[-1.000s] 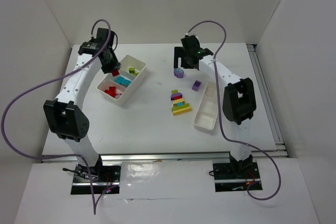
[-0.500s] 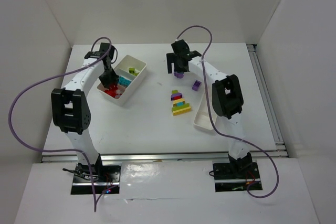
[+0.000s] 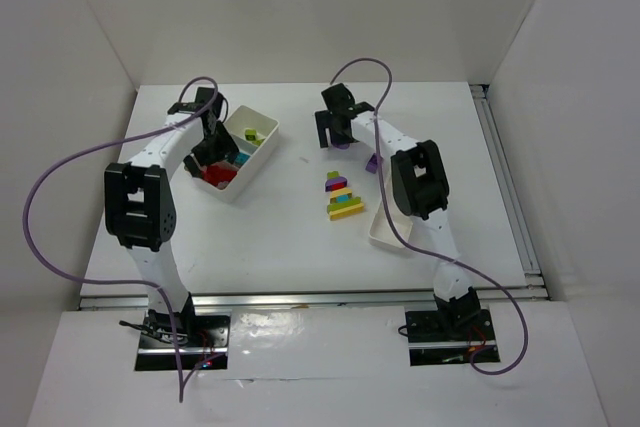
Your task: Sort the legos into containers by color
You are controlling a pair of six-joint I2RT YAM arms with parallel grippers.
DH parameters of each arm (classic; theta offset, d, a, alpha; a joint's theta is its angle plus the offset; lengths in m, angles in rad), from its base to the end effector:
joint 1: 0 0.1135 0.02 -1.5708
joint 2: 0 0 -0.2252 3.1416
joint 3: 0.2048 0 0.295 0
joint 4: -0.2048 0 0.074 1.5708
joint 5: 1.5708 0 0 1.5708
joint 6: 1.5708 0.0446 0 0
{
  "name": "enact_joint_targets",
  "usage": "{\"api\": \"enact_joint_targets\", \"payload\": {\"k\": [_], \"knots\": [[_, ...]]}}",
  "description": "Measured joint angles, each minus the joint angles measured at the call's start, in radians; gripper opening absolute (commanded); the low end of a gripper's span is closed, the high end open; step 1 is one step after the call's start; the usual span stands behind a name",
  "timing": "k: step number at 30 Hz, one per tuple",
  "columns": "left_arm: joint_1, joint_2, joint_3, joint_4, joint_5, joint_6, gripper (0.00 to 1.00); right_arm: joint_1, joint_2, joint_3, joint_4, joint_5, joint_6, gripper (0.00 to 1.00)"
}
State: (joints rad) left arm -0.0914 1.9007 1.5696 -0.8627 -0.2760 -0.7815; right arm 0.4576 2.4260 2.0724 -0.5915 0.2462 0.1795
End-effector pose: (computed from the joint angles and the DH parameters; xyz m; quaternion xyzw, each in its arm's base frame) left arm 0.4280 -0.0270 0.1807 -0.3533 0.9069 0.0440 0.2253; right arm 0.4986 0.2334 0.1225 -0.0934 0.9404 -0.0153 0.3267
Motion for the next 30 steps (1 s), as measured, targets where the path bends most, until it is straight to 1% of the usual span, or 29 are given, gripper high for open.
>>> {"api": "enact_joint_targets", "payload": {"k": [1,3,4,6,8,10,14,17,18,19,23,25,27,30], "knots": [[-0.003,0.000,0.005,-0.003,-0.004,0.001,0.94,0.000,0.006,0.004,0.001,0.000,-0.002,0.80],[-0.009,0.000,0.019,-0.021,-0.016,0.012,0.94,-0.003,0.014,0.004,0.001,-0.004,-0.008,0.69],[-0.012,0.000,0.032,-0.029,-0.023,0.016,0.94,-0.005,0.017,0.006,0.004,-0.009,-0.006,0.55],[-0.020,0.000,0.058,-0.040,-0.039,0.019,0.94,-0.008,0.018,0.008,0.004,-0.014,-0.010,0.44],[-0.031,-0.004,0.087,-0.053,-0.049,0.022,0.94,-0.010,0.015,0.006,0.012,-0.015,-0.001,0.35],[-0.038,-0.013,0.108,-0.058,-0.056,0.023,0.94,-0.010,0.002,-0.020,0.035,-0.016,0.002,0.35],[-0.066,-0.030,0.174,-0.076,-0.065,0.031,0.94,-0.006,-0.127,-0.192,0.084,-0.014,0.005,0.35],[-0.102,-0.038,0.226,-0.084,-0.071,0.057,0.93,-0.005,-0.291,-0.338,0.101,-0.002,0.016,0.35],[-0.118,-0.038,0.246,-0.084,-0.071,0.071,0.93,-0.005,-0.387,-0.416,0.112,0.008,0.024,0.35],[-0.140,-0.038,0.264,-0.082,-0.071,0.078,0.93,-0.005,-0.439,-0.452,0.110,0.018,0.031,0.35],[-0.248,-0.029,0.335,-0.091,-0.061,0.120,0.93,-0.004,-0.729,-0.648,0.116,0.076,0.076,0.35],[-0.307,-0.009,0.373,-0.094,-0.052,0.132,0.93,-0.004,-0.847,-0.729,0.109,0.100,0.105,0.35],[-0.365,0.024,0.411,-0.095,-0.025,0.151,0.93,-0.004,-0.945,-0.806,0.085,0.123,0.143,0.35],[-0.430,0.095,0.449,-0.097,0.034,0.164,0.93,-0.010,-1.028,-0.900,0.041,0.139,0.192,0.35]]}}
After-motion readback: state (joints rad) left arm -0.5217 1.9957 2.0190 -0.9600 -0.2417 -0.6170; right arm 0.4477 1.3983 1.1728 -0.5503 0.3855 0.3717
